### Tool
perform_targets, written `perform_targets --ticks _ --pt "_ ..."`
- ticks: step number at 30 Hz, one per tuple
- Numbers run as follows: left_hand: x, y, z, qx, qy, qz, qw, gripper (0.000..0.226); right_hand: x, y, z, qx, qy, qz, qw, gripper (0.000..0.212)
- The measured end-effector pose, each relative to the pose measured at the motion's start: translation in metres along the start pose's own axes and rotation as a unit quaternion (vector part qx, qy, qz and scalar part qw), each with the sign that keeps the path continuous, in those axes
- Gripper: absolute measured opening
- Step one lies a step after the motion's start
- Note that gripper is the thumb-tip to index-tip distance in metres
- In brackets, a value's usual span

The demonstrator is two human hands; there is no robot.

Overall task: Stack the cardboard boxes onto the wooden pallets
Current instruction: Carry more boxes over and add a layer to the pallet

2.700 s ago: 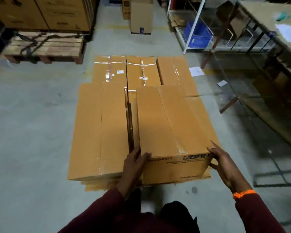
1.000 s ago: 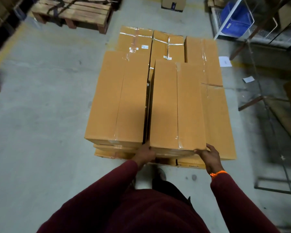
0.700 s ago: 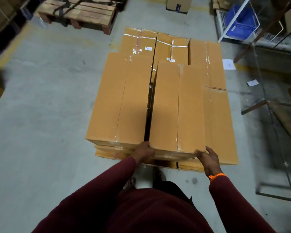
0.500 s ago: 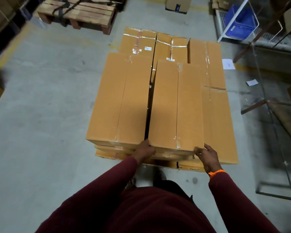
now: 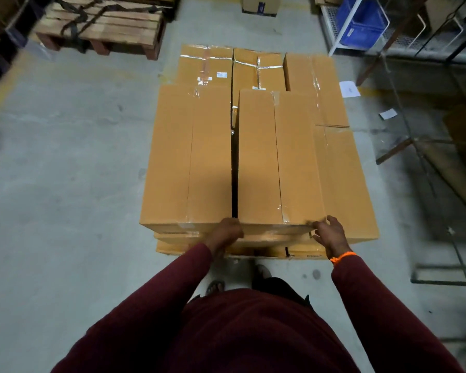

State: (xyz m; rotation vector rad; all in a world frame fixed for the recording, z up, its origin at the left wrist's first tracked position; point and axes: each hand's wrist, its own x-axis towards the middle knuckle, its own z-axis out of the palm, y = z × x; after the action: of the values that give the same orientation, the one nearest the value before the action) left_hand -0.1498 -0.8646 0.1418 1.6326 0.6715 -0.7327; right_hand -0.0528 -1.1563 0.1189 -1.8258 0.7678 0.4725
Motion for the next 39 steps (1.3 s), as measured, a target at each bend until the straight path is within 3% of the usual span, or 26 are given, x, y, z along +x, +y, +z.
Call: perform_targets --ticks 3,8,10,13,14,19,26,32,39 --pt "-0.026 -0.002 -0.016 -0.045 -0.002 0.013 0.999 0.028 -0.017 0.008 0.006 -0.018 0.013 -0.008 1.000 0.058" --pt "-0.042 -0.025 -0.034 -0.067 0.031 0.029 0.997 0.025 -0.047 0.033 0.021 -0.004 0.003 0.013 1.000 0.083" --pt "-0.047 -0.037 -0.036 -0.078 0.040 0.024 0.996 0.026 -0.066 0.042 0.029 -0.008 -0.016 0.029 0.999 0.072" --pt "-0.057 -0.049 -0.034 -0.098 0.054 0.018 0.994 0.017 -0.106 0.043 0.038 -0.025 -0.095 0.024 0.995 0.016" --pt "-0.063 -0.050 -0.032 -0.100 0.056 0.025 0.993 0.016 -0.116 0.042 0.041 -0.039 -0.127 0.004 0.991 0.010" --pt "-0.097 -0.059 -0.028 -0.129 0.110 0.029 0.985 0.024 -0.154 0.035 0.067 -0.111 -0.245 -0.082 0.960 0.024" --pt "-0.155 -0.096 -0.049 -0.273 0.147 0.034 0.950 0.021 -0.215 0.014 0.156 -0.127 -0.352 -0.133 0.918 0.011" --pt "-0.193 -0.159 -0.133 -0.331 0.186 0.047 0.924 0.021 -0.290 0.002 0.245 -0.120 -0.411 -0.128 0.895 0.012" --pt "-0.272 -0.275 -0.316 -0.407 0.263 0.080 0.871 0.023 -0.402 0.013 0.426 -0.141 -0.453 -0.099 0.874 0.012"
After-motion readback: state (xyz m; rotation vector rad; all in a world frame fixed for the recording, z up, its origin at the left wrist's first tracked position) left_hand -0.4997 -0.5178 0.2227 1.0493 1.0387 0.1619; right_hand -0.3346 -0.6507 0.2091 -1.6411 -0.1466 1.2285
